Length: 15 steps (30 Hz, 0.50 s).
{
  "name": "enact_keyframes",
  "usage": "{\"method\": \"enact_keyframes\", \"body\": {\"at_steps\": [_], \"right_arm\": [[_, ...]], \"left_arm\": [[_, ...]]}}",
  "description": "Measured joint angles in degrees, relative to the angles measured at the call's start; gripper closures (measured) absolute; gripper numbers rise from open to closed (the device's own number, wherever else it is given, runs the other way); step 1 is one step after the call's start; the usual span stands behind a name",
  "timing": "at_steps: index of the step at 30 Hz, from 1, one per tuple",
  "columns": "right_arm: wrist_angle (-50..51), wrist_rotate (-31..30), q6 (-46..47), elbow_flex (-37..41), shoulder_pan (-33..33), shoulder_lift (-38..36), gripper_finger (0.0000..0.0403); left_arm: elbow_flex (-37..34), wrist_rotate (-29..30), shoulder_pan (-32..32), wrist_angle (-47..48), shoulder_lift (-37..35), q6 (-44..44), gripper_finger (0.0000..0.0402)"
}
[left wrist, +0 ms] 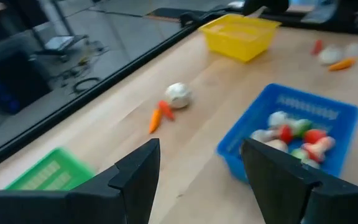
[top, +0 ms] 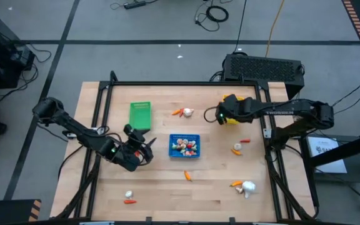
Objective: Sort produce into baskets
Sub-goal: Put the white garlic into the yellow bin
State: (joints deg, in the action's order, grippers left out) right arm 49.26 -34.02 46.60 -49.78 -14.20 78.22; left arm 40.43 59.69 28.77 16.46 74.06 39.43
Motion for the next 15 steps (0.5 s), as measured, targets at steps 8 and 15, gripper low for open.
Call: {"method": "enact_keyframes", "body": {"at_steps": [8,15], "right_arm": [[-3.2,-0.1,-2.4,0.2,-4.0,0.0,0.0322],[-3.1,-0.2,-2.3,0.2,-5.9,0.0,0.0258]], "left_arm": [[-4.4,-1.5,-1.6,-1.8,0.0,3.7,0.0169],[-4.4,-4.6,-1.7,-9.8,0.0,-4.2,0.0169]]}}
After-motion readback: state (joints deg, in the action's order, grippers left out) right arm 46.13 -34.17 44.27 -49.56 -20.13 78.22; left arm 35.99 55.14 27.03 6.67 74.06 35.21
